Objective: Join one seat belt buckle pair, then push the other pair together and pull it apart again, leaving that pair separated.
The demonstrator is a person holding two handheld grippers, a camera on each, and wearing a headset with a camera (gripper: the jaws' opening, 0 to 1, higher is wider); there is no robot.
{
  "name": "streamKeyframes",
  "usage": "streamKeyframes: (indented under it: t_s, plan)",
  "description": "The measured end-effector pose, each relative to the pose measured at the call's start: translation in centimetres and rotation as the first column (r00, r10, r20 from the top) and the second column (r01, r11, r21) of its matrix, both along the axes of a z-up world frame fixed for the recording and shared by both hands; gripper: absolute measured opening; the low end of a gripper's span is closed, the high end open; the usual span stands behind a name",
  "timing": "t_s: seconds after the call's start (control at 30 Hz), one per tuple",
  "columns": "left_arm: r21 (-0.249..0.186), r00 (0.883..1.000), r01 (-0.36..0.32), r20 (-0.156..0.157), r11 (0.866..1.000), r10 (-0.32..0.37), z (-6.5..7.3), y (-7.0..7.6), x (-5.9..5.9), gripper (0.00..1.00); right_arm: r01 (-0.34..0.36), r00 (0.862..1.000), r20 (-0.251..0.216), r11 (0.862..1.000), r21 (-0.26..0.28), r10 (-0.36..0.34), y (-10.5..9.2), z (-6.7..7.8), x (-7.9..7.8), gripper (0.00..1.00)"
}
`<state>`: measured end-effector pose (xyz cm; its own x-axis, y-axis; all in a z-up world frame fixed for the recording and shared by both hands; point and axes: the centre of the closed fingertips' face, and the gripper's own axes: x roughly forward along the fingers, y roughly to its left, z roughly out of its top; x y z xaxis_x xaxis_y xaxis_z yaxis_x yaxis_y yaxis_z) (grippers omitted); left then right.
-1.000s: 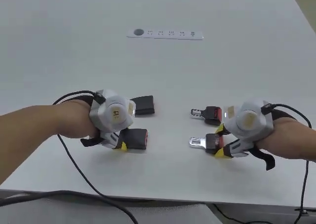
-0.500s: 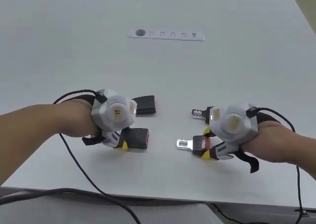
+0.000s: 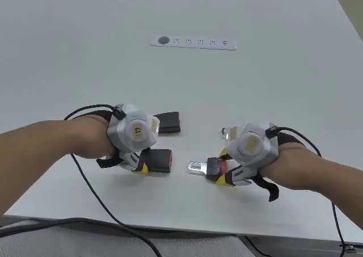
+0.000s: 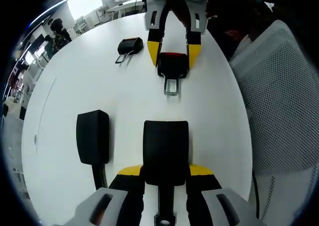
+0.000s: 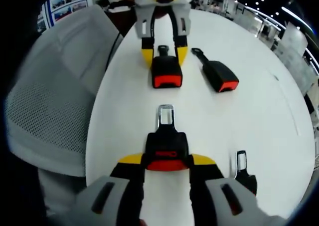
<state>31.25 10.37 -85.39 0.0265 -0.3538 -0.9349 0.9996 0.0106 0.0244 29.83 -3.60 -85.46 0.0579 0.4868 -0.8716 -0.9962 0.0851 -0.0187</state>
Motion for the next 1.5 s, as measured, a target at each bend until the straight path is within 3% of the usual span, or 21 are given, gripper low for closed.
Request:
streamKeyframes:
  t_s: [0.43,0.93,1.5]
  plan:
    - [-0.001,1.0,-0.002,-0.008,1.0,0.002,0.0,-0.1,0.0,0.33,0.004,1.0,0.003,1.0,0.007,-0.004,2.8,0.0,0.6,0.34]
    - [0.007,1.0,-0.004,-0.012,1.0,0.004,-0.1,0.0,0.0,0.33,-0.032,0.999,0.007,0.999,-0.015,0.032,3.4,0.1,0.9,0.34]
    - [-0.01,1.0,-0.01,-0.011,1.0,0.01,0.0,0.0,0.0,0.33,-0.041,0.999,0.017,0.999,0.014,0.04,4.9,0.1,1.0,0.34]
